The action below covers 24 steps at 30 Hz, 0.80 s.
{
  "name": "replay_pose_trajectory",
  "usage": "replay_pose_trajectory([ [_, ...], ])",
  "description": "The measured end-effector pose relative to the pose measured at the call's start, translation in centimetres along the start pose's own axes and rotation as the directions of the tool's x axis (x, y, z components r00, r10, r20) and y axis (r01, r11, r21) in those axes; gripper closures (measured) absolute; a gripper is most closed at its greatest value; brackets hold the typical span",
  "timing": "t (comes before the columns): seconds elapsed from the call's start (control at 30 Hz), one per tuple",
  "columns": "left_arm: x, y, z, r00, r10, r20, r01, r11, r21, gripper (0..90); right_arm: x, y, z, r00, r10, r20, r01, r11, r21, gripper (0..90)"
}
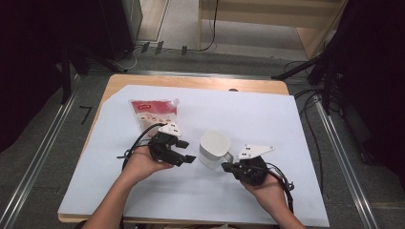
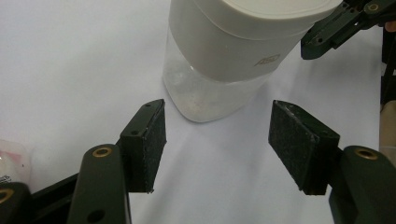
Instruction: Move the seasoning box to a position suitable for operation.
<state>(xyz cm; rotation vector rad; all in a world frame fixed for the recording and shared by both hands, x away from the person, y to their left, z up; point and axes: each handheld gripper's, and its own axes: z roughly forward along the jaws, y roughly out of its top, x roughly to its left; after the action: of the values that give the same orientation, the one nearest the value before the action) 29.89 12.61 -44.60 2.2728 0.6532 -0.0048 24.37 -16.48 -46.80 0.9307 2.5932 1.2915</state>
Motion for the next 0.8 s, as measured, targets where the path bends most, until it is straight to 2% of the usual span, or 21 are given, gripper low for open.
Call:
replay_pose_trajectory([
  [0.2, 0.0, 0.0, 0.0, 1.0000, -0.002, 0.004, 0.002, 1.0000, -0.004, 37.6, -0.4, 0.0, 0.2, 0.9992, 0.025, -0.030, -0.024, 1.000, 0.019, 90.0],
  [0.47, -0.1, 0.0, 0.1, 1.0000, -0.007, 0.005, 0.007, 1.0000, -0.006, 37.6, -1.7, -0.2, -0.4, 0.9986, 0.046, -0.024, -0.046, 0.999, 0.016, 90.0],
  [0.53, -0.1, 0.0, 0.1, 1.0000, -0.007, 0.006, 0.007, 1.0000, -0.006, 37.6, -2.1, -0.2, -0.5, 0.9982, 0.058, -0.010, -0.058, 0.998, 0.019, 90.0],
  [0.8, -0.2, 0.1, 0.1, 1.0000, -0.002, 0.005, 0.002, 1.0000, -0.004, 37.5, -3.2, -0.3, -0.8, 0.9967, 0.079, -0.019, -0.078, 0.997, 0.015, 90.0],
])
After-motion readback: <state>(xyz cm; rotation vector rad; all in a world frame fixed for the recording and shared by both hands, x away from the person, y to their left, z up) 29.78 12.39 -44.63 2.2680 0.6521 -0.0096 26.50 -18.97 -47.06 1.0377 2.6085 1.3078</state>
